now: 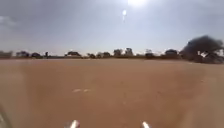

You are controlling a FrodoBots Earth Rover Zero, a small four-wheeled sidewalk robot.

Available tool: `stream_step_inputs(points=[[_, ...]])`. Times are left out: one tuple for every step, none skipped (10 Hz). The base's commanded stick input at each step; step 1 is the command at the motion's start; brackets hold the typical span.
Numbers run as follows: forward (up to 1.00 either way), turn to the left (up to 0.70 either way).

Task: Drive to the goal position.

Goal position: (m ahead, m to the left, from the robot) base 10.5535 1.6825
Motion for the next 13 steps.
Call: stream_step_inputs(points=[[0.70,0.00],[0.70,0.00],[0.70,0.00],[0.70,0.00],[0.70,0.00],[0.70,0.00],[0.70,0.00],[0.70,0.00],[0.70,0.00],[0.70,0.00],[0.70,0.00],[0.70,0.00],[0.70,0.00]])
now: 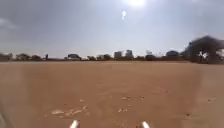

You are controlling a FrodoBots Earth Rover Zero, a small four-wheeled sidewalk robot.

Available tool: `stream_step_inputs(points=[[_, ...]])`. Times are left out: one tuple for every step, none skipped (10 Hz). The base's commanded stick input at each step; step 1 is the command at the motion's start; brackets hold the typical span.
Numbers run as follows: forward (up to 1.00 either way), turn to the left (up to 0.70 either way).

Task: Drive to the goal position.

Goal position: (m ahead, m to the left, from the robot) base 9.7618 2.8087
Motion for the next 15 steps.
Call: stream_step_inputs(points=[[0.70,0.00],[0.70,0.00],[0.70,0.00],[0.70,0.00],[0.70,0.00],[0.70,0.00],[0.70,0.00],[0.70,0.00],[0.70,0.00],[0.70,0.00],[0.70,0.00],[0.70,0.00],[0.70,0.00],[0.70,0.00],[0.70,0.00]])
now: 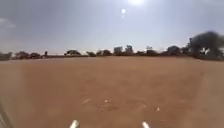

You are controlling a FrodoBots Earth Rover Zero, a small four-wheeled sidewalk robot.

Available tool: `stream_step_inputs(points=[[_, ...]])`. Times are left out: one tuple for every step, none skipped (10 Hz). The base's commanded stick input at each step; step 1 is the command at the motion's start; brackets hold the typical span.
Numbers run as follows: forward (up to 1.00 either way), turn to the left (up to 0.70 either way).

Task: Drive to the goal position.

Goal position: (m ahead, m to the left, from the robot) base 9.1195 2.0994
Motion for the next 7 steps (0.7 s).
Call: stream_step_inputs(points=[[0.70,0.00],[0.70,0.00],[0.70,0.00],[0.70,0.00],[0.70,0.00],[0.70,0.00],[0.70,0.00]])
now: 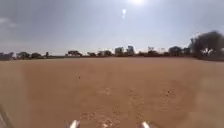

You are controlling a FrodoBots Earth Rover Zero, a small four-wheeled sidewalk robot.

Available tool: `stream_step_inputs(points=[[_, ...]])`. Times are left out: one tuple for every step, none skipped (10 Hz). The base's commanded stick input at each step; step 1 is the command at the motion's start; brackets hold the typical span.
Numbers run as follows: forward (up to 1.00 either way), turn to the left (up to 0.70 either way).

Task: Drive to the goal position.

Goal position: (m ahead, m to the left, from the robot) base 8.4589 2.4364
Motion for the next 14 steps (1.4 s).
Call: stream_step_inputs(points=[[0.70,0.00],[0.70,0.00],[0.70,0.00],[0.70,0.00],[0.70,0.00],[0.70,0.00],[0.70,0.00],[0.70,0.00],[0.70,0.00],[0.70,0.00],[0.70,0.00],[0.70,0.00],[0.70,0.00],[0.70,0.00]])
